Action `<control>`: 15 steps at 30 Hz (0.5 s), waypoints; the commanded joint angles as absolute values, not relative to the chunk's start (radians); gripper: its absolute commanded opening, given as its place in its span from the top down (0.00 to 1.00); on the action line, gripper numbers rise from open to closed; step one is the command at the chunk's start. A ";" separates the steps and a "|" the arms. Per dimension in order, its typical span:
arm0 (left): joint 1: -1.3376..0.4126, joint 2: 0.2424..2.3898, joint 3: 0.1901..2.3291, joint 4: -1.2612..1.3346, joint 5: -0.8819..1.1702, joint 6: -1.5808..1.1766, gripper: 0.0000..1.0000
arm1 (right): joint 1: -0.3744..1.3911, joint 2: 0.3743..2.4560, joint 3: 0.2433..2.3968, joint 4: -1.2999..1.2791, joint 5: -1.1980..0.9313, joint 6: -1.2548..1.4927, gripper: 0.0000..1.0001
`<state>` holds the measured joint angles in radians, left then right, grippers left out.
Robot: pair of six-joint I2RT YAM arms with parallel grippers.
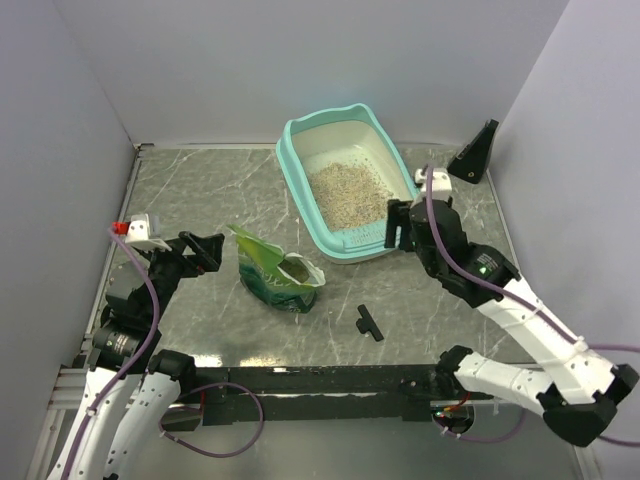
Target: Fill the litter box with clean litter
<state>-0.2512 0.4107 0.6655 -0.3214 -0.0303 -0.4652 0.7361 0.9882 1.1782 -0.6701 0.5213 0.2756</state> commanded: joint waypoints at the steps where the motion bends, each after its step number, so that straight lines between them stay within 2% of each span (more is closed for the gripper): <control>1: -0.245 0.422 0.680 -0.302 -0.008 -0.471 0.01 | 0.557 0.960 1.007 -0.706 0.479 0.412 0.21; 2: -0.245 0.419 0.678 -0.304 -0.008 -0.472 0.03 | 0.522 0.947 0.974 -0.695 0.462 0.431 0.21; 9: -0.245 0.411 0.683 -0.311 0.003 -0.480 0.03 | 0.224 0.926 0.734 -0.612 0.367 0.580 0.21; 15: -0.245 0.407 0.686 -0.321 0.003 -0.480 0.03 | 0.120 1.086 0.703 -0.545 0.270 0.617 0.20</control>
